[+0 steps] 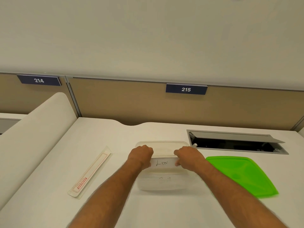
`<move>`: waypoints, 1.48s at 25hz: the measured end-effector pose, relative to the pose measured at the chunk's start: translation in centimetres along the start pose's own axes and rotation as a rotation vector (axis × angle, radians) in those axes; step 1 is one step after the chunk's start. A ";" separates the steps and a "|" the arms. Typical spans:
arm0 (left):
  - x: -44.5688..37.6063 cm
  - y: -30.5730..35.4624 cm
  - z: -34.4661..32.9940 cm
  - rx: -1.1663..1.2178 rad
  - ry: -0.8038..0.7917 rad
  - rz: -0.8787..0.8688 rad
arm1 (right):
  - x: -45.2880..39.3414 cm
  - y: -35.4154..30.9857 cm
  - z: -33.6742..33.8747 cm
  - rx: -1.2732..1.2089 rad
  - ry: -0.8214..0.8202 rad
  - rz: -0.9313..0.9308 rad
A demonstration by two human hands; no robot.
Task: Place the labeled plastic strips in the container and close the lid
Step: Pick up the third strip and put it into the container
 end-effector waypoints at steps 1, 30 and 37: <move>-0.1 0.2 -0.2 -0.027 -0.006 0.000 | -0.1 -0.2 -0.2 0.008 -0.013 -0.004; 5.1 0.1 0.3 0.073 0.498 -0.049 | 4.0 -5.1 2.2 -0.227 0.407 0.001; 9.1 -2.9 -0.3 0.014 0.473 0.165 | 5.0 -8.5 2.5 -0.224 0.366 -0.001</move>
Point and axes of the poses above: each hand's wrist, its own x-axis away from the middle knuckle, its own z-axis out of the back of the hand, y = z × x, the point moved 4 cm from there along -x, towards the middle knuckle, and after that the axes turned 5 degrees about -z, right-handed, at the moved point
